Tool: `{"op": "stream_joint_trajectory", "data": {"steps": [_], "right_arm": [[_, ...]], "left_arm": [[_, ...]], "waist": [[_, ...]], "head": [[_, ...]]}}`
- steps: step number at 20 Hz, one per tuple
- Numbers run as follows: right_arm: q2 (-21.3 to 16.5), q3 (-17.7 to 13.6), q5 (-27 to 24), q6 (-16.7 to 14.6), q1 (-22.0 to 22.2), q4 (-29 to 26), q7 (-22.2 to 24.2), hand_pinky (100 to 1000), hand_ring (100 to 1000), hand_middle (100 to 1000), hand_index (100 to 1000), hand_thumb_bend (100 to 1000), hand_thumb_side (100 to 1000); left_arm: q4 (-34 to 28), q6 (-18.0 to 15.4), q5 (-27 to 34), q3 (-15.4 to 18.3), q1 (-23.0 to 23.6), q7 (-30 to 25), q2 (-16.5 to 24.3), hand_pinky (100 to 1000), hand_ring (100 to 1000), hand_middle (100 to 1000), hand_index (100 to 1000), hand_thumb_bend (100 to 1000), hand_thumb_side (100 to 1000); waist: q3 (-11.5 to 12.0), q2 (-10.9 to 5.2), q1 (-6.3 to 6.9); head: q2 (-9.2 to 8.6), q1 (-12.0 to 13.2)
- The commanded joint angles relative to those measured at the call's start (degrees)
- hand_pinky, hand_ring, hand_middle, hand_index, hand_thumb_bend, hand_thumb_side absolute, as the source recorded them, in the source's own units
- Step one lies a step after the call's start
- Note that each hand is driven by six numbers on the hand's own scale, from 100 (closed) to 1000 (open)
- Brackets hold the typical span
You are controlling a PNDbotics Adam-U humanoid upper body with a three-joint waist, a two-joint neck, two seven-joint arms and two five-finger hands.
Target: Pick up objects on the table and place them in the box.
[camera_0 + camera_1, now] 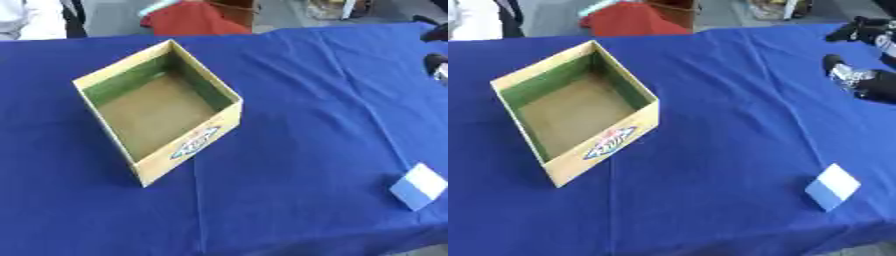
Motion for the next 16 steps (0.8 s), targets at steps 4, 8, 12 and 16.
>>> {"op": "stream_joint_trajectory", "data": {"steps": [4,8,12,16], "right_arm": [[-1.5,-1.2,0.1,-1.6,1.4,0.3,1.0,895,908,894,914,105,1000],[-1.1,-1.5,0.8,-2.5,2.8,0.9,1.6,899,911,898,914,154,920],[-0.6,-1.4,1.2,-3.2,3.8,2.0,3.3,906,926,907,923,218,830],[-1.2,-0.4,0.3,-3.6,4.1,4.4,6.3,904,927,906,930,222,799]], "left_arm": [[-1.0,0.0,-0.2,0.1,-0.2,-0.1,1.6,604,808,684,755,167,933],[-1.0,0.1,-0.2,0.1,-0.1,-0.2,1.6,604,808,684,755,168,933],[-1.0,0.2,-0.2,0.1,0.0,-0.2,1.6,604,808,685,755,167,932],[-1.0,0.3,-0.2,0.0,0.0,-0.3,1.6,604,809,685,755,168,933]], "waist": [[-0.3,-0.71,-0.15],[-0.7,-0.8,-0.3],[-0.8,-0.9,-0.34],[-0.7,-0.94,-0.38]], "head": [[0.25,0.5],[0.28,0.9],[0.26,1.0],[0.28,0.8]]}}
